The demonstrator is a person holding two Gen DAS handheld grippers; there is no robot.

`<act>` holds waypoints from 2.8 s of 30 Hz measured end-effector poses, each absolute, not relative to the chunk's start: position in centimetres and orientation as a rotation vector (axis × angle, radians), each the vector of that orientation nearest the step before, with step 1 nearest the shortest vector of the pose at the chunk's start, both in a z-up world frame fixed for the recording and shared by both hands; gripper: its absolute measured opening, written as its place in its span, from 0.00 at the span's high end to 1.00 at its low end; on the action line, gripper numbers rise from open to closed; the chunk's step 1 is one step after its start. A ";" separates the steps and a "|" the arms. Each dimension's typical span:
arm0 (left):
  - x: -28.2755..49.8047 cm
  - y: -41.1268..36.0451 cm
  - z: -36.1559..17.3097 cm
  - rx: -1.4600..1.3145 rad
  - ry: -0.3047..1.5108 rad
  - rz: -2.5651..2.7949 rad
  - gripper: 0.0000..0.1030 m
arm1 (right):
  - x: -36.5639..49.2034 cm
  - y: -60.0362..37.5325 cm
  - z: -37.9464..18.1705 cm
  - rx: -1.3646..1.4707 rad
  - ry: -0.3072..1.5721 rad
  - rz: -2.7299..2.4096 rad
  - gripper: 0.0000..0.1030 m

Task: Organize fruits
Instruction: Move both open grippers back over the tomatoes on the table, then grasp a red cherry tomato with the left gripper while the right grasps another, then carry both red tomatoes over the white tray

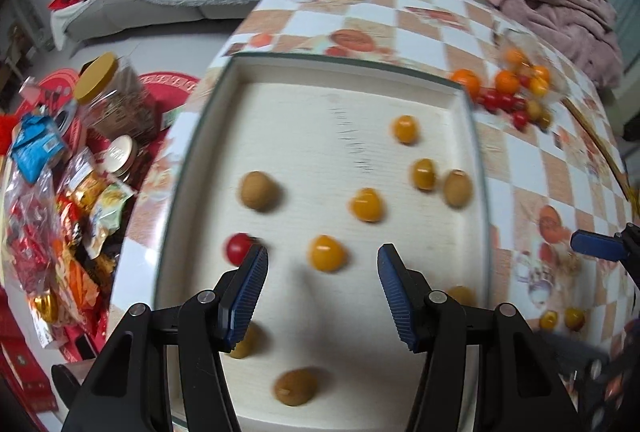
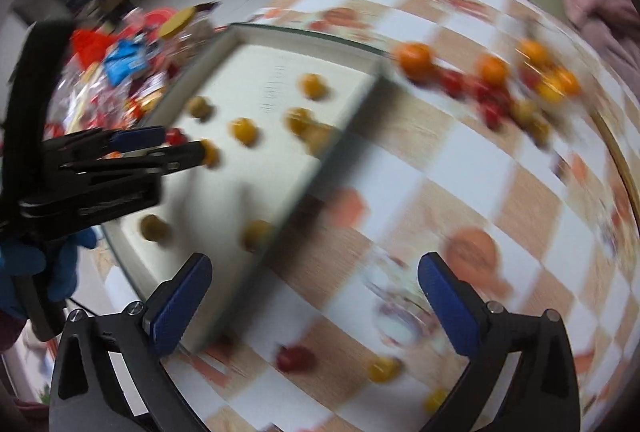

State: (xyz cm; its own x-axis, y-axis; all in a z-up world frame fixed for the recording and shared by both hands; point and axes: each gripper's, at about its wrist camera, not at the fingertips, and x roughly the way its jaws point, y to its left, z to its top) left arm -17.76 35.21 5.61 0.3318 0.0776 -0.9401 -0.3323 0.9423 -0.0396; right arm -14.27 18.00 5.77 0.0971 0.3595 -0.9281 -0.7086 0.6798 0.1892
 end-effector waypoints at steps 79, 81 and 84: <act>-20.8 20.8 5.3 -0.152 1.303 -0.162 0.76 | -16.0 3.2 3.3 -0.044 1.403 0.503 0.78; -20.7 21.1 5.6 -0.160 1.294 -0.154 0.76 | -15.8 3.6 3.5 -0.051 1.396 0.510 0.78; -20.5 21.7 6.4 -0.174 1.271 -0.140 0.76 | -15.5 4.5 3.8 -0.064 1.392 0.526 0.78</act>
